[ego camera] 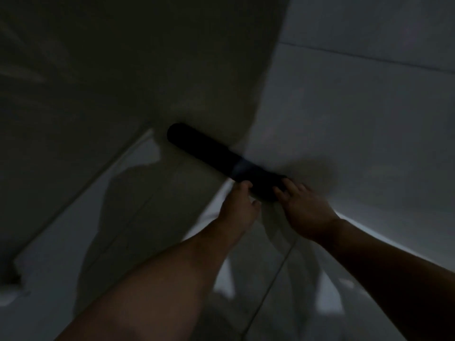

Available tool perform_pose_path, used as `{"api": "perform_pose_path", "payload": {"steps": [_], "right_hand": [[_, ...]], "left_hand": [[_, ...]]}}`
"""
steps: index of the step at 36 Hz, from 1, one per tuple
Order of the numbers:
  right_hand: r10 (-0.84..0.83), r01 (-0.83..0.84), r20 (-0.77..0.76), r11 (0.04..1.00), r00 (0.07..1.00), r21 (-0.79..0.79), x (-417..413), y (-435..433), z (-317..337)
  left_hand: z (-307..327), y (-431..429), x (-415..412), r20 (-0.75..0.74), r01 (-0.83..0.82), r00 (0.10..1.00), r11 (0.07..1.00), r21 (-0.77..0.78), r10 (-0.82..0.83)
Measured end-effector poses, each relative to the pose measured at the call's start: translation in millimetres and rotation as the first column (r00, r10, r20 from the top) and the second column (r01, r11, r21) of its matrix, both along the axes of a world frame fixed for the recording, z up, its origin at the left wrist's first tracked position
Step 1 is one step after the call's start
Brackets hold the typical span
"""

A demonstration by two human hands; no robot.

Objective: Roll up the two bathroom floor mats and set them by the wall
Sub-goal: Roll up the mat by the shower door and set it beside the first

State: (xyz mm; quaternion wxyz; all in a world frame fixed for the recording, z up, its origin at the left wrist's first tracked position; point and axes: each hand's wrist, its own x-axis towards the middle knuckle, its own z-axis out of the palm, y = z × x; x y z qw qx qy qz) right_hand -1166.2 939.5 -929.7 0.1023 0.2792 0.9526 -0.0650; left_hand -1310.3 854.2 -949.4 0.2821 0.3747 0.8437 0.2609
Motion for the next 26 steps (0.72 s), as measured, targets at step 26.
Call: {"api": "perform_pose_path", "payload": {"steps": [26], "right_hand": [[-0.498, 0.482, 0.057, 0.858, 0.865, 0.180, 302, -88, 82]], "left_hand": [[45, 20, 241, -0.212, 0.783, 0.605, 0.622, -0.017, -0.767]]}}
